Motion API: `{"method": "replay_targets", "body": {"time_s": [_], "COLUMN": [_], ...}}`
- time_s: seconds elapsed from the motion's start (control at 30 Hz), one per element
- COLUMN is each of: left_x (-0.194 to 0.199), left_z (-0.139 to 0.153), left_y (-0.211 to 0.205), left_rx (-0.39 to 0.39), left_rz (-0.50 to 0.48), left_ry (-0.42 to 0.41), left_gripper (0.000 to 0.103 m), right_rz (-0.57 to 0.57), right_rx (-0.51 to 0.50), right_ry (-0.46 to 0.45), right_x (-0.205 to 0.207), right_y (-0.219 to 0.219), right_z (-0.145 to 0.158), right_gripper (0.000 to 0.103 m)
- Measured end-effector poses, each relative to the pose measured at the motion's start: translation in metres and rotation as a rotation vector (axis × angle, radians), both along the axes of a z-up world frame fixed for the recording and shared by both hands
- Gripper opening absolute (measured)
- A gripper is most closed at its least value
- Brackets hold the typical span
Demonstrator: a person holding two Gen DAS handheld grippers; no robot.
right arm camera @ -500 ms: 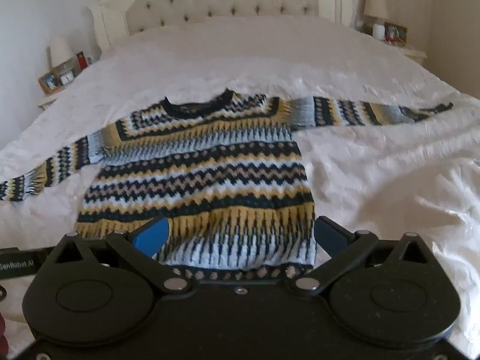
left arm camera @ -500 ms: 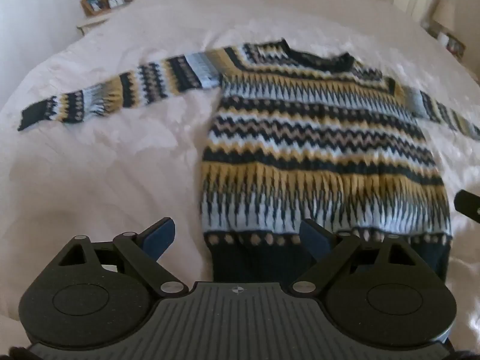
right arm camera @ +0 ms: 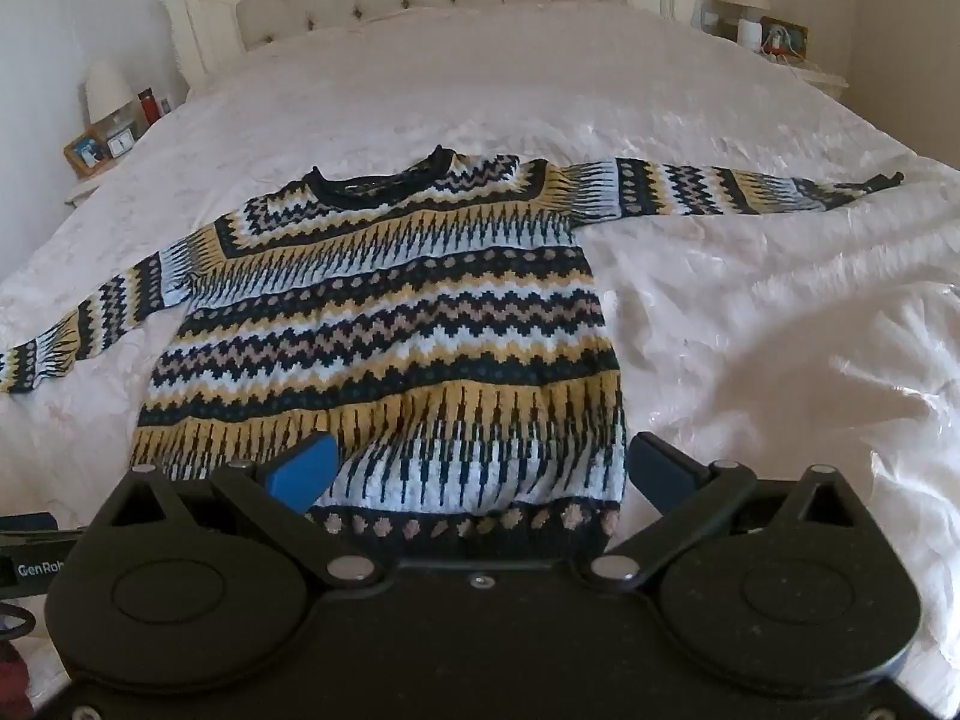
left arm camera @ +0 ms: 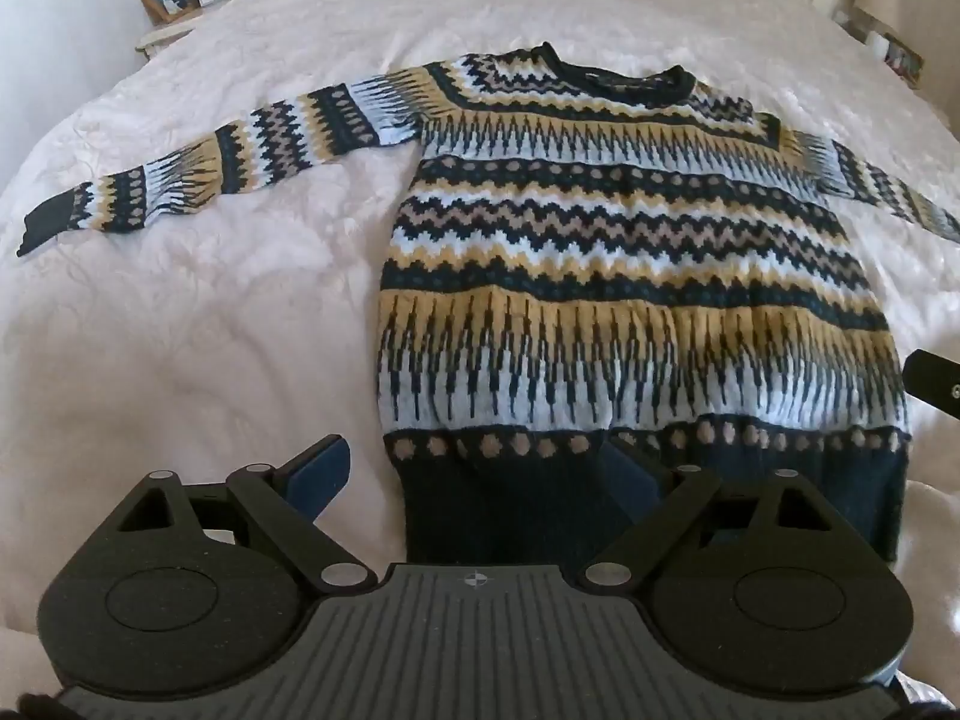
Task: Fold small clothes
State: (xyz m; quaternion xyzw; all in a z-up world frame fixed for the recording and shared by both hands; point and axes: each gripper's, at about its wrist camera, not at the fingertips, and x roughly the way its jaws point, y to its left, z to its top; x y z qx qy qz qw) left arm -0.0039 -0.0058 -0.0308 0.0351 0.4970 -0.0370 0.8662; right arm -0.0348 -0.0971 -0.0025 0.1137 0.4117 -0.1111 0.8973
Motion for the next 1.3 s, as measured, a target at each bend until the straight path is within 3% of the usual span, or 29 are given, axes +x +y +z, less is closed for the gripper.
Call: {"method": "replay_targets", "body": {"time_s": [1.3], "left_x": [0.0039], "left_z": [-0.0013], "left_y": [-0.0124], "left_rx": [0.015], "left_rz": [0.000], "left_ry": [0.028], "left_gripper": [0.091], "right_rz": [0.005], "right_rx": [0.023], "right_ry": [0.037], "right_x": [0.0062], "right_y": [0.0041], "right_z": [-0.0004], "right_gripper": [0.103]}}
